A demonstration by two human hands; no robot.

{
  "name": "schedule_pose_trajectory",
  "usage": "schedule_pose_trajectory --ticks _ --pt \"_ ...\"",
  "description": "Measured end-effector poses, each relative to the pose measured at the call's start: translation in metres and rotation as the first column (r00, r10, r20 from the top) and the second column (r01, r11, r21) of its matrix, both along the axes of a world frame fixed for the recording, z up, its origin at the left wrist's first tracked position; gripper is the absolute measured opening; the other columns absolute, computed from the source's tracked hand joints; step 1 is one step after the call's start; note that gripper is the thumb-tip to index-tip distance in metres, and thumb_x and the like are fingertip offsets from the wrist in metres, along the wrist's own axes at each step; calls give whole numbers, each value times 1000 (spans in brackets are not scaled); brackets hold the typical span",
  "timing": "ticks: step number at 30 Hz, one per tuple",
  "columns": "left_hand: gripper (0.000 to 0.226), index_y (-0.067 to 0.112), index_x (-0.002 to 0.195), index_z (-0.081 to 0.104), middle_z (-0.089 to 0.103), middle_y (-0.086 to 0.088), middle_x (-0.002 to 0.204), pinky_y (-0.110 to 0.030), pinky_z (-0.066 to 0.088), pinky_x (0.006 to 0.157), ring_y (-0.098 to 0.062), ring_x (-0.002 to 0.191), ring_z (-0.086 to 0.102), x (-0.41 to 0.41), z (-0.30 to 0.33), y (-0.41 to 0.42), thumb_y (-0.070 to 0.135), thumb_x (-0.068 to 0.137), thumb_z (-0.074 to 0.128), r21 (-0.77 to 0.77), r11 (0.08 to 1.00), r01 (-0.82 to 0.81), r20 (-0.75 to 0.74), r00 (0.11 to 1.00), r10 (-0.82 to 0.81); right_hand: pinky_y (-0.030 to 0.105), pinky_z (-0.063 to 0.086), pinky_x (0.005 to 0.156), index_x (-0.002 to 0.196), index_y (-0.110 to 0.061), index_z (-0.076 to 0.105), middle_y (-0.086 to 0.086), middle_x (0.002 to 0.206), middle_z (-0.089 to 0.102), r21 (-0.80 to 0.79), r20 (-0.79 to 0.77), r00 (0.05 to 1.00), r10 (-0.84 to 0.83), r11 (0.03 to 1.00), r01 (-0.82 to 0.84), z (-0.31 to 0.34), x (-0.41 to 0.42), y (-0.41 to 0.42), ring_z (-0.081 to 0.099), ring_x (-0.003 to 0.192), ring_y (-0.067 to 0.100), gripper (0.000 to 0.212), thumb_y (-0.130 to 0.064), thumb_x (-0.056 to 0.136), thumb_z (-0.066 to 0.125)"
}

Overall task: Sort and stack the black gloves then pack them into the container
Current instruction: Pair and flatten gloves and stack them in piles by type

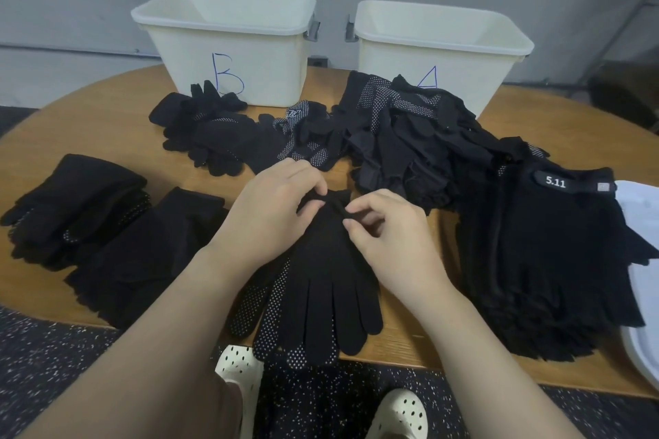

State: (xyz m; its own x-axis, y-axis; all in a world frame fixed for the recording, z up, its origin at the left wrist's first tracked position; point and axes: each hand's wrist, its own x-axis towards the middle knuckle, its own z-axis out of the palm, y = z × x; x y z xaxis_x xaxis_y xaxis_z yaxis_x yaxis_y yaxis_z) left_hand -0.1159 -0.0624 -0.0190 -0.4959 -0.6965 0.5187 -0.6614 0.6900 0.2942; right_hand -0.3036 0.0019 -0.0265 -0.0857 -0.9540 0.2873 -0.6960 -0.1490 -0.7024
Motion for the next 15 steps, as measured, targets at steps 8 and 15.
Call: schedule_pose_trajectory --ticks 8,15 --pt "32 14 121 68 52 10 100 -37 52 89 -13 99 55 -1 -2 7 6 90 70 97 995 -1 40 999 -3 23 54 81 127 -24 61 -15 110 58 2 1 1000 -14 1000 14 0 0 2 60 87 2 41 -25 89 78" --pt "12 14 106 69 61 2 105 -41 50 89 -19 102 55 -3 5 -2 14 96 65 130 991 -38 -8 999 40 22 45 86 149 -24 42 -13 127 47 87 -22 1000 14 996 -12 6 11 -3 53 99 2 76 -40 85 80"
